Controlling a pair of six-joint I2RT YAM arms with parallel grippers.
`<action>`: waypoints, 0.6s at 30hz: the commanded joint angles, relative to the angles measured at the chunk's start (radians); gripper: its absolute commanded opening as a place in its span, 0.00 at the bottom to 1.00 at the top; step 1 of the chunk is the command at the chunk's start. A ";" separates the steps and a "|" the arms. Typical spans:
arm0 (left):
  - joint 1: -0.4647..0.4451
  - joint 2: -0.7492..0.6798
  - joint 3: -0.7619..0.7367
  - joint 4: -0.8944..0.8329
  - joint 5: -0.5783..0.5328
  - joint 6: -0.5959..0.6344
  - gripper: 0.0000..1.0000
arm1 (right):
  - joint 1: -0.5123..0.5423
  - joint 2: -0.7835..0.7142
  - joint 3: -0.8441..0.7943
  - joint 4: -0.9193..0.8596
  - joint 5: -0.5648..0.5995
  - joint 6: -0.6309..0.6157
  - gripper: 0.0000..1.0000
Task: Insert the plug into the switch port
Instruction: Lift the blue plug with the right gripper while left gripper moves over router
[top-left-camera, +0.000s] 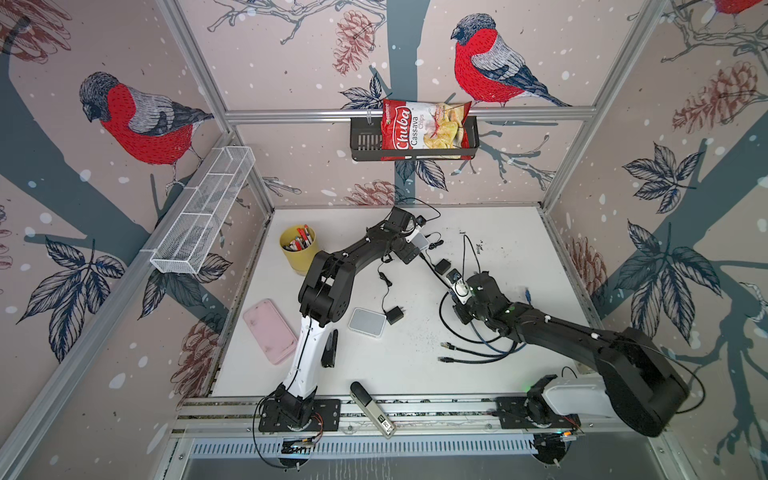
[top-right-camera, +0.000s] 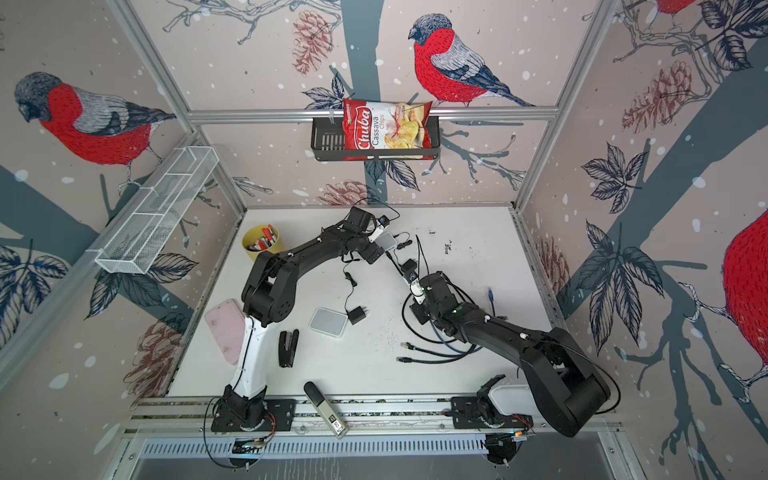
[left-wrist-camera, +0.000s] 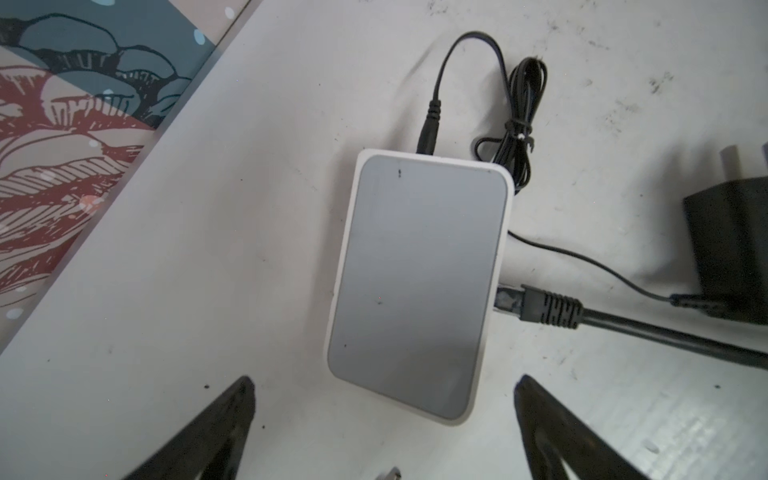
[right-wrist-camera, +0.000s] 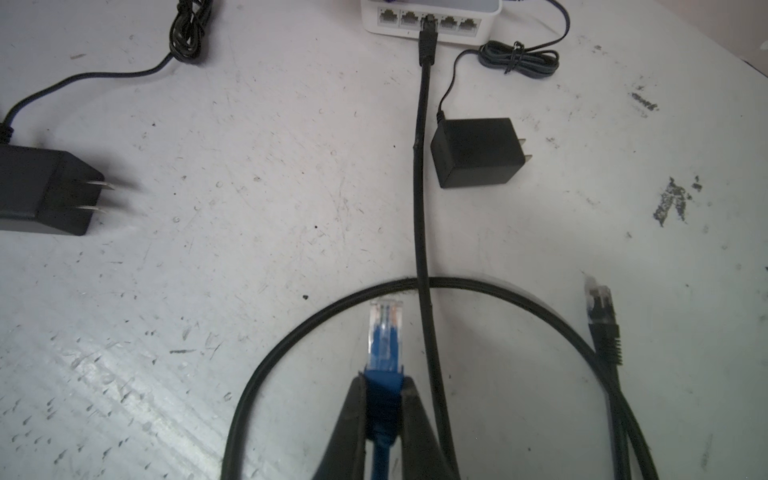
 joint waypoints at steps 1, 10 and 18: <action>0.004 0.032 0.051 -0.046 0.041 0.052 0.97 | -0.003 -0.007 -0.004 0.029 -0.025 0.014 0.06; 0.023 0.117 0.178 -0.126 0.077 0.075 0.96 | -0.005 -0.006 -0.009 0.034 -0.034 0.012 0.05; 0.026 0.145 0.208 -0.164 0.127 0.084 0.94 | -0.007 0.001 -0.012 0.040 -0.031 0.013 0.06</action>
